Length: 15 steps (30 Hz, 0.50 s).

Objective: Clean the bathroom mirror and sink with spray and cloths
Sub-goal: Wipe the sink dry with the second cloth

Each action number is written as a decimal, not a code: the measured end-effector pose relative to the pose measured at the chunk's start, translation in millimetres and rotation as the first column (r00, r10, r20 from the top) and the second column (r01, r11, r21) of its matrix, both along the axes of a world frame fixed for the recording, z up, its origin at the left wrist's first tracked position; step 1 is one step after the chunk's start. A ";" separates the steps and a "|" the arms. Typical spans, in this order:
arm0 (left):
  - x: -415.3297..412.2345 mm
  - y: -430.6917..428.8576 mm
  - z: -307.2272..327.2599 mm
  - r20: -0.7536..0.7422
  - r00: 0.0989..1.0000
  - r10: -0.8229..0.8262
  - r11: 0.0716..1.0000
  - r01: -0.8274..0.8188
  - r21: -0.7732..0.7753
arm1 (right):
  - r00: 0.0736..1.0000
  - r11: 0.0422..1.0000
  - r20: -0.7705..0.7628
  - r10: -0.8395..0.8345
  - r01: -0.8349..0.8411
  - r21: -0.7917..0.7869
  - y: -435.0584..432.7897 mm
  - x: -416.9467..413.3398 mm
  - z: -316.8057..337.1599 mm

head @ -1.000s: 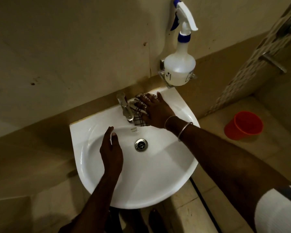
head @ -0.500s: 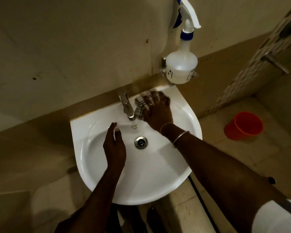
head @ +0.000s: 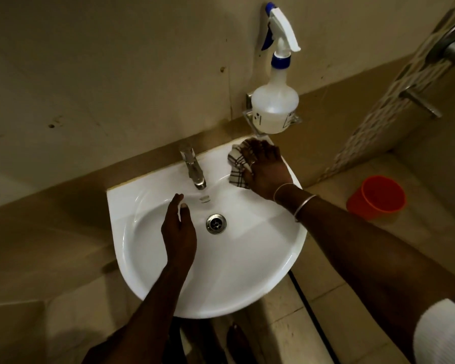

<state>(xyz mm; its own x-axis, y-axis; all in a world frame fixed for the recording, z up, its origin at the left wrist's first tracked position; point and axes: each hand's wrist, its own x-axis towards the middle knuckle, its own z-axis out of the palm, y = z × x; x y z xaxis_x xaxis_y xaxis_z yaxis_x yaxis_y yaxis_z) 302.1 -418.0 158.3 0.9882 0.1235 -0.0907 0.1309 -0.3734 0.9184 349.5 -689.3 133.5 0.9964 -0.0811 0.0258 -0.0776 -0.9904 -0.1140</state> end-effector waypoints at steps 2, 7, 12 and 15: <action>-9.5 -4.7 -1.4 0.002 1.000 -0.010 1.000 0.010 0.007 | 0.999 0.999 -0.012 -0.050 0.050 0.008 -9.8 -8.4 6.1; -39.3 -24.5 -4.5 -0.045 0.996 -0.079 0.997 0.079 -0.003 | 0.983 0.987 -0.095 -0.154 0.158 0.031 -15.7 -31.6 12.1; -67.2 -51.2 -2.7 -0.069 0.987 -0.147 0.987 0.142 -0.070 | 0.956 0.963 -0.147 -0.255 0.265 0.051 -11.9 -69.3 7.6; -82.3 -67.1 1.4 -0.066 0.980 -0.188 0.979 0.181 -0.092 | 0.934 0.943 -0.172 -0.312 0.327 0.063 -9.3 -92.9 8.2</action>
